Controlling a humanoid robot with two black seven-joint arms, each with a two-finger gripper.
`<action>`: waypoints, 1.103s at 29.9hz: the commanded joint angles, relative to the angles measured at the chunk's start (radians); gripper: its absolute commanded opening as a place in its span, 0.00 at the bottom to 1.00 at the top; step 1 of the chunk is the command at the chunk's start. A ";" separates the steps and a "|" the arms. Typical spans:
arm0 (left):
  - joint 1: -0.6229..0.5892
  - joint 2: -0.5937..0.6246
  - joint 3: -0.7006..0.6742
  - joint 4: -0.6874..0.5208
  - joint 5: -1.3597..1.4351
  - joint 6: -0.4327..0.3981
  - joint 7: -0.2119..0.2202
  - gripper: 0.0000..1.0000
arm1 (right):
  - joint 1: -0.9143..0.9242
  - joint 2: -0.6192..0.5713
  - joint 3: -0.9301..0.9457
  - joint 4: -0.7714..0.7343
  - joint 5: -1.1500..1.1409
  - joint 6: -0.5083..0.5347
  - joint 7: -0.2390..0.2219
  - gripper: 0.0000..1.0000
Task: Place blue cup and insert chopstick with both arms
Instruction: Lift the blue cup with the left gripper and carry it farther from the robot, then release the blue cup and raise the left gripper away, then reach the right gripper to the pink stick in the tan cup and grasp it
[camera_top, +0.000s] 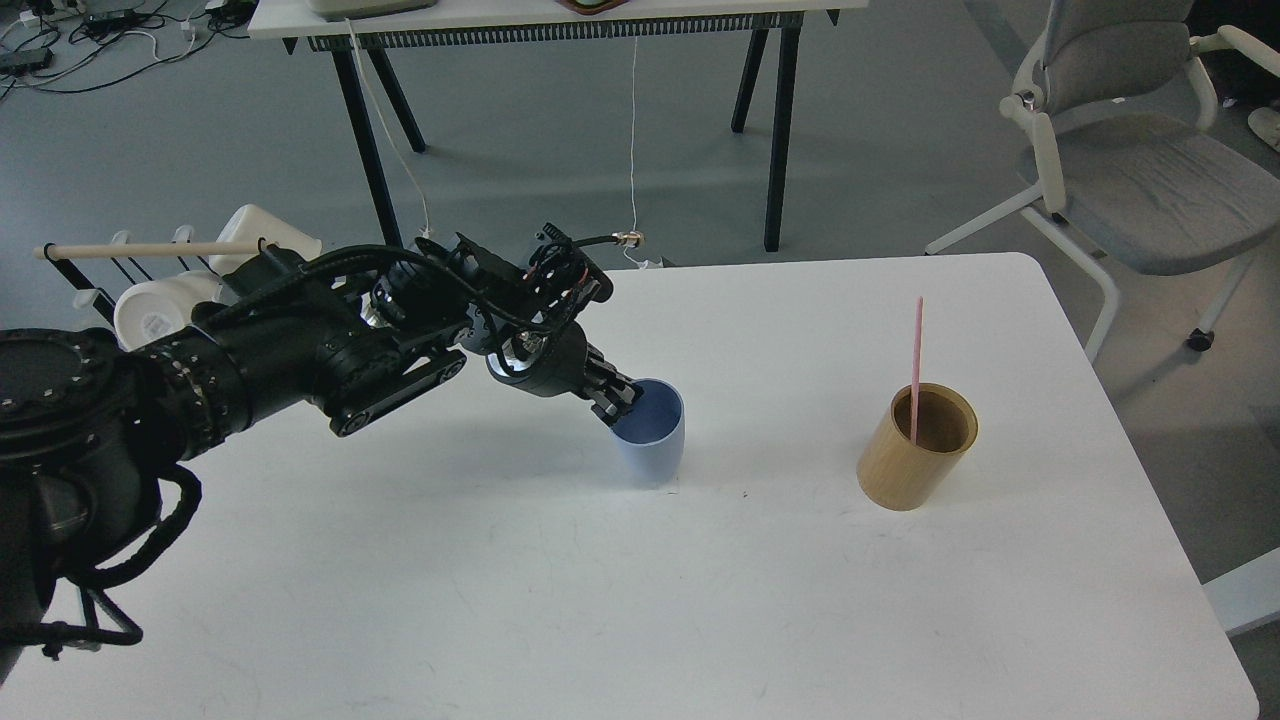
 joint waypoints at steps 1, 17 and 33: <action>0.002 0.009 -0.002 -0.003 -0.003 0.000 0.000 0.17 | 0.001 -0.001 0.003 0.001 0.000 0.000 0.000 0.97; 0.021 0.130 -0.244 -0.002 -0.473 0.000 0.000 0.94 | 0.008 -0.054 -0.029 0.127 -0.129 0.000 0.000 0.97; 0.212 0.325 -0.510 -0.002 -1.492 0.000 0.000 0.99 | 0.062 -0.226 -0.012 0.711 -1.286 -0.439 0.000 0.97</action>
